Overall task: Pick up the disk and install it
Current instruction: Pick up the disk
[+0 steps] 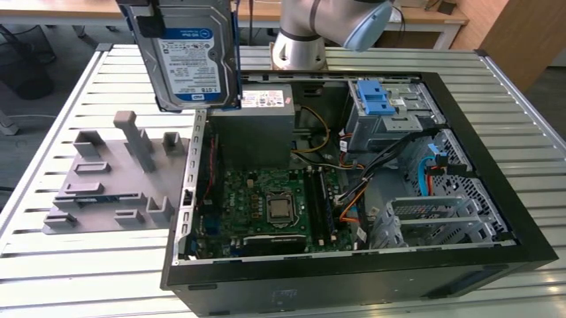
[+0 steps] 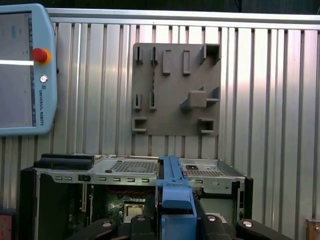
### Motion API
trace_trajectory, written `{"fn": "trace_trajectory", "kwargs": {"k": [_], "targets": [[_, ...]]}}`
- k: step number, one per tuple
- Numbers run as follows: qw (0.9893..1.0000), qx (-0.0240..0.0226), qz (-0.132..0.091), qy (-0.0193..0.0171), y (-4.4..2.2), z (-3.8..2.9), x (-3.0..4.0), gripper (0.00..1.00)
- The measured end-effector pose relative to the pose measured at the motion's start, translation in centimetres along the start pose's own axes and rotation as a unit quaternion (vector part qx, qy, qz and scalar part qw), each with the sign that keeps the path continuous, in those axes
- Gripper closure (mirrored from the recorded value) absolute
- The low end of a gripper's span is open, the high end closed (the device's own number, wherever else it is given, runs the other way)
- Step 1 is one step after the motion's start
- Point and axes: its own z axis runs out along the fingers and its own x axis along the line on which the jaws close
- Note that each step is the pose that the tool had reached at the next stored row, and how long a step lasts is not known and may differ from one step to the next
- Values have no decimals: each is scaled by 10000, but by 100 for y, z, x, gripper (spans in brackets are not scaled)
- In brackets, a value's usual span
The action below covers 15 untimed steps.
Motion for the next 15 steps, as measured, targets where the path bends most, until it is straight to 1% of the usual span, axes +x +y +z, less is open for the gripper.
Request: {"fn": "trace_trajectory", "kwargs": {"k": [9, 12, 15], "targets": [[10000, 0, 0, 3, -99, 1, 2, 64], [10000, 0, 0, 7, -141, 1, 3, 64], [10000, -1, 0, 17, -161, 1, 3, 64]]}}
